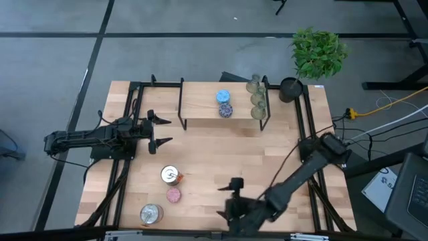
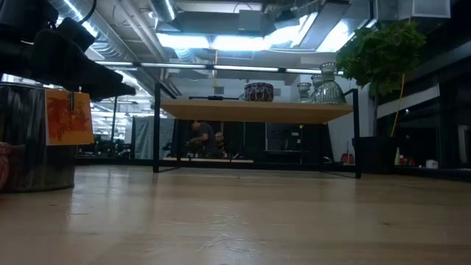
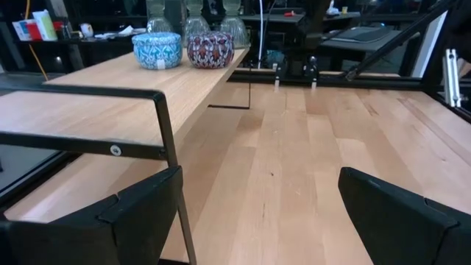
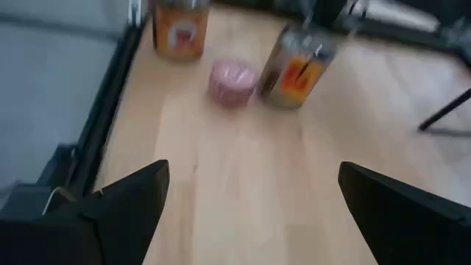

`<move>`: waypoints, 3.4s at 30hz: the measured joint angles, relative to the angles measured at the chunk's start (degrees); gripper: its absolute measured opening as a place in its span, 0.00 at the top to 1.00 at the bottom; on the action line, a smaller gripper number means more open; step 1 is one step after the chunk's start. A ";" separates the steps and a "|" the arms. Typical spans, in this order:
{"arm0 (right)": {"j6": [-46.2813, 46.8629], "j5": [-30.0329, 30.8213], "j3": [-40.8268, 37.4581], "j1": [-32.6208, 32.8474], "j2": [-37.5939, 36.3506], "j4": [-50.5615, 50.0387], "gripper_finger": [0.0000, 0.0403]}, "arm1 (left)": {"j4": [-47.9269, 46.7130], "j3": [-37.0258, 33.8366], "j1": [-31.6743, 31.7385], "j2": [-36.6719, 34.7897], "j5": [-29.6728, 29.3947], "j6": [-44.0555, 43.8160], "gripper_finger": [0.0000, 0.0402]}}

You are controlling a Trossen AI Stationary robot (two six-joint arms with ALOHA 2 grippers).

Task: Pick & Place candle stick holders
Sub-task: Move the top silver scented candle to the center of the table

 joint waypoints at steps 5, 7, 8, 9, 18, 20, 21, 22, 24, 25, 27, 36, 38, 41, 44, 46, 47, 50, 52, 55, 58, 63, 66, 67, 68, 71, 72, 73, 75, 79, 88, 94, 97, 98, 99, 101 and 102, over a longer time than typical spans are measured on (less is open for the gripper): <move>-11.73 -11.18 -22.31 -2.99 -9.98 32.67 0.01 | 0.29 -0.02 -0.02 0.13 -0.01 0.00 0.10; -15.99 -21.99 -31.01 -5.51 -12.80 46.17 0.01 | 0.11 -0.02 0.00 0.11 -0.02 0.00 0.10; -17.46 -27.53 -34.86 -6.92 -14.16 52.65 0.01 | 0.18 -0.02 0.00 0.11 0.00 0.00 0.10; -18.81 -32.10 -38.61 -8.29 -15.65 58.39 0.01 | 0.31 -0.02 -0.02 0.11 0.00 0.00 0.10; -20.40 -54.29 -60.31 -23.25 -26.08 80.76 0.01 | 0.19 -0.02 0.00 0.11 -0.02 0.00 0.10; -20.42 -58.95 -63.05 -27.14 -28.71 81.20 0.01 | 0.31 -0.02 -0.02 0.11 0.00 0.00 0.10; -20.50 -61.07 -63.96 -29.01 -30.00 81.29 0.01 | 0.29 -0.02 0.00 0.13 0.00 0.00 0.10; -20.53 -62.74 -64.61 -30.86 -31.08 81.56 0.01 | -0.05 -0.02 0.00 0.12 -0.02 0.00 0.10; -20.55 -66.71 -66.53 -34.66 -33.67 81.15 0.01 | 0.11 -0.02 -0.02 0.20 -0.01 0.00 0.10; -20.55 -68.37 -67.09 -36.37 -34.58 81.06 0.01 | 0.12 -0.02 -0.01 0.26 0.00 0.00 0.10; -20.62 -71.28 -68.67 -40.03 -36.80 81.02 0.01 | 0.10 -0.02 -0.02 0.32 -0.02 0.00 0.10; -24.69 -68.54 -79.27 -49.58 -48.58 81.37 0.01 | 0.29 -0.02 -0.02 0.50 0.00 0.00 0.10; -25.60 -66.48 -82.18 -50.33 -51.41 82.40 0.01 | 0.30 -0.02 -0.02 0.50 -0.01 0.00 0.10; -26.88 -66.96 -83.79 -51.08 -54.31 81.97 0.01 | 0.27 -0.02 -0.02 0.50 0.00 0.00 0.10; -28.34 -70.51 -83.82 -52.50 -55.79 80.74 0.01 | 0.20 -0.02 0.00 0.48 0.00 0.00 0.10; -29.19 -72.16 -83.84 -54.07 -57.07 78.72 0.01 | 0.29 -0.02 0.00 0.48 -0.02 0.00 0.10; -29.51 -72.68 -83.84 -55.00 -58.00 77.59 0.01 | 0.26 -0.02 -0.02 0.48 -0.07 0.00 0.10; -29.78 -73.33 -83.84 -57.91 -60.69 72.41 0.01 | 0.28 -0.02 0.00 0.50 -0.07 0.00 0.10; -29.55 -73.70 -83.81 -59.40 -62.84 69.13 0.01 | 0.26 -0.02 -0.01 0.50 -0.07 0.00 0.10; -27.16 -72.75 -83.81 -60.07 -65.77 66.07 0.01 | 0.28 -0.02 0.00 0.50 -0.94 0.00 0.10; -26.26 -65.97 -83.81 -58.63 -68.63 64.00 0.01 | 0.28 -0.02 0.00 0.50 -2.52 1.96 0.10; -28.36 -54.81 -83.81 -53.30 -71.38 62.79 0.01 | 0.30 -0.02 0.00 0.50 -4.04 3.68 0.10; -29.72 -51.28 -83.81 -49.35 -72.40 62.54 0.01 | 0.30 -0.02 0.00 0.50 -4.04 3.06 0.10; -29.93 -49.98 -83.81 -48.05 -72.63 62.03 0.01 | 0.30 -0.02 0.00 0.50 -4.04 3.06 0.10; -30.47 -49.10 -83.81 -46.76 -72.75 61.51 0.01 | 0.30 -0.02 0.00 0.50 -4.04 3.04 0.10; -31.31 -49.22 -83.81 -43.53 -72.83 61.54 0.01 | 0.30 -0.02 0.00 0.50 -4.04 3.04 0.10; -31.35 -49.30 -83.81 -42.47 -72.89 61.50 0.01 | 0.30 -0.02 0.00 0.50 -4.04 3.04 0.10; -31.46 -49.28 -83.81 -41.44 -72.95 61.49 0.01 | 0.30 -0.02 0.00 0.50 -4.04 3.04 0.10; -31.68 -48.69 -83.81 -39.75 -72.98 61.11 0.01 | 0.30 -0.02 0.00 0.50 -4.04 3.04 0.10; -30.84 -46.12 -83.79 -37.12 -74.07 58.99 0.01 | 0.30 -0.02 0.00 0.50 -4.04 3.03 0.10; -30.74 -41.71 -83.79 -30.00 -80.03 49.50 0.01 | 0.30 -0.02 -0.01 0.50 -4.02 2.58 0.10; -29.52 -39.89 -83.79 -29.07 -89.39 41.55 0.01 | 0.80 -0.02 -0.02 0.50 0.73 -11.42 0.10; -29.54 -40.08 -83.79 -29.06 -94.49 37.25 0.01 | 0.78 -0.02 -0.04 0.50 3.81 -20.95 0.10; -29.54 -40.13 -83.79 -29.06 -96.23 35.61 0.01 | 0.76 -0.02 -0.04 0.50 4.61 -23.61 0.10; -29.51 -40.21 -83.79 -29.06 -97.84 33.72 0.01 | 0.79 -0.02 -0.04 0.50 5.13 -25.98 0.10; -29.54 -40.23 -83.79 -29.06 -100.80 30.02 0.01 | 0.74 -0.02 -0.04 0.50 5.51 -29.58 0.10; -29.59 -40.21 -83.79 -29.06 -102.22 28.03 0.01 | 0.76 -0.02 -0.04 0.50 5.53 -30.81 0.10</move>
